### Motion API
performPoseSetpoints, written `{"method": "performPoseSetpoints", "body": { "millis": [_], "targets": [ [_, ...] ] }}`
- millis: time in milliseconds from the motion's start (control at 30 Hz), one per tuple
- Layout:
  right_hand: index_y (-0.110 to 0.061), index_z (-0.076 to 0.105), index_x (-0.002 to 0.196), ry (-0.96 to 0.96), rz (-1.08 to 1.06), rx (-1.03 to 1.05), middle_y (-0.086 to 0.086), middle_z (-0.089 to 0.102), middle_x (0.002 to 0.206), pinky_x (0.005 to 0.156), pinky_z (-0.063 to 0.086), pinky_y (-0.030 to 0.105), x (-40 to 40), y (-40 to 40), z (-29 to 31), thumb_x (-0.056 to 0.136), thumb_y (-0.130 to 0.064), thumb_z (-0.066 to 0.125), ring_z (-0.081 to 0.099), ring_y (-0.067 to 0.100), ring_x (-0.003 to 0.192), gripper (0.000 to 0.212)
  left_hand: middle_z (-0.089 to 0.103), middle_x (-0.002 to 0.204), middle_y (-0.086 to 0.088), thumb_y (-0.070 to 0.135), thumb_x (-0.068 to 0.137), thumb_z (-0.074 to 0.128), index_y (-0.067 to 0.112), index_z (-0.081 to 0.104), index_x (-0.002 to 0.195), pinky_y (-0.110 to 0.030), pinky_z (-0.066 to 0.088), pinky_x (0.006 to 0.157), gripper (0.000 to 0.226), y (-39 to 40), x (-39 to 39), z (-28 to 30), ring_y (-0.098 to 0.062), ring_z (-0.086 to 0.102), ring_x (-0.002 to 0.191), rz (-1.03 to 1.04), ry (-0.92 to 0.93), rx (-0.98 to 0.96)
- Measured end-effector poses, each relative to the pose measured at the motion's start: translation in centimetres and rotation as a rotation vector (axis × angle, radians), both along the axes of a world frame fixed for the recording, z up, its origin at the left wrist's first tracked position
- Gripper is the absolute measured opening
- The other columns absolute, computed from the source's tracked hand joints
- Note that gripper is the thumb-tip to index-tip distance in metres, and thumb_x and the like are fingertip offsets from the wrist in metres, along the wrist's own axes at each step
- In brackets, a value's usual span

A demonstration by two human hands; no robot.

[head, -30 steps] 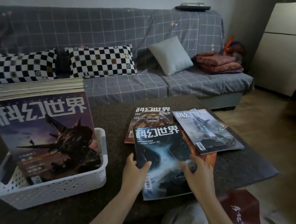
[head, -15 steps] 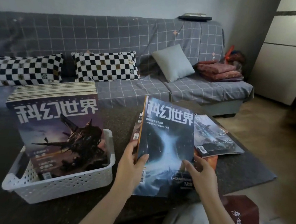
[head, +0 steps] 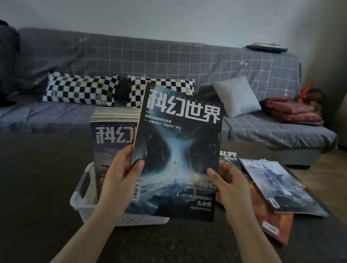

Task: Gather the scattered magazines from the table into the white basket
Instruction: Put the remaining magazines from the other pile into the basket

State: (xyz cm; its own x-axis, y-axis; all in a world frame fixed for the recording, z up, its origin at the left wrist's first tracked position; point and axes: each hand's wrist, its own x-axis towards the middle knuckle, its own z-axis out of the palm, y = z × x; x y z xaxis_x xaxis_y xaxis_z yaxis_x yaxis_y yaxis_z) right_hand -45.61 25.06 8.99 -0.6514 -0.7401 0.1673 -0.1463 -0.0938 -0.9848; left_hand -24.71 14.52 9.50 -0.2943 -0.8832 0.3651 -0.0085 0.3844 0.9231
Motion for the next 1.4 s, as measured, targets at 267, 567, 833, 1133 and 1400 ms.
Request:
{"method": "performPoseSetpoints", "body": {
  "millis": [267, 567, 833, 1133, 1400],
  "targets": [
    [-0.026, 0.06, 0.093, 0.093, 0.07, -0.03, -0.006, 0.071, 0.086, 0.065, 0.053, 0.023, 4.9, -5.9, 1.5, 0.08, -0.025, 0.07, 0.067, 0.004, 0.075, 0.015, 0.072, 0.097, 0.021, 0.011, 0.093, 0.06, 0.046, 0.056, 0.108, -0.015, 0.05, 0.07, 0.038, -3.7, 5.7, 0.4, 0.003, 0.067, 0.09, 0.163, 0.075, 0.012],
    [-0.032, 0.054, 0.081, 0.236, 0.054, 0.048, -0.012, 0.066, 0.078, 0.06, 0.041, 0.011, 7.0, -9.0, 0.6, 0.08, -0.021, 0.071, 0.06, -0.007, 0.069, 0.021, 0.071, 0.075, 0.012, 0.021, 0.083, 0.073, 0.041, 0.064, 0.077, -0.025, 0.051, 0.066, 0.023, -6.3, 7.6, -0.9, -0.008, 0.067, 0.075, 0.421, -0.055, 0.065],
    [-0.033, 0.049, 0.075, 0.342, 0.001, 0.182, -0.017, 0.062, 0.077, 0.061, 0.041, 0.014, 6.6, -8.5, -3.1, 0.081, -0.016, 0.07, 0.057, -0.004, 0.074, 0.028, 0.068, 0.074, 0.013, 0.022, 0.075, 0.08, 0.032, 0.066, 0.076, -0.015, 0.042, 0.057, 0.017, -5.6, 7.4, -3.7, -0.001, 0.063, 0.071, 0.43, -0.272, 0.087],
    [-0.02, 0.055, 0.085, 0.436, -0.024, 0.195, -0.006, 0.064, 0.082, 0.063, 0.047, 0.015, 6.8, -8.3, -4.9, 0.08, -0.012, 0.071, 0.06, 0.005, 0.075, 0.018, 0.064, 0.07, 0.017, 0.02, 0.077, 0.079, 0.035, 0.059, 0.073, -0.011, 0.042, 0.056, 0.025, -5.4, 6.9, -5.0, 0.003, 0.06, 0.066, 0.47, -0.306, 0.02],
    [-0.02, 0.055, 0.096, 0.408, -0.069, 0.139, -0.003, 0.062, 0.093, 0.066, 0.046, 0.014, 6.8, -8.6, -5.4, 0.079, -0.013, 0.073, 0.06, 0.008, 0.081, 0.025, 0.064, 0.086, 0.006, 0.022, 0.078, 0.077, 0.023, 0.058, 0.092, -0.017, 0.044, 0.062, 0.024, -5.8, 7.2, -5.6, -0.006, 0.061, 0.076, 0.53, -0.255, -0.028]
  ]
}}
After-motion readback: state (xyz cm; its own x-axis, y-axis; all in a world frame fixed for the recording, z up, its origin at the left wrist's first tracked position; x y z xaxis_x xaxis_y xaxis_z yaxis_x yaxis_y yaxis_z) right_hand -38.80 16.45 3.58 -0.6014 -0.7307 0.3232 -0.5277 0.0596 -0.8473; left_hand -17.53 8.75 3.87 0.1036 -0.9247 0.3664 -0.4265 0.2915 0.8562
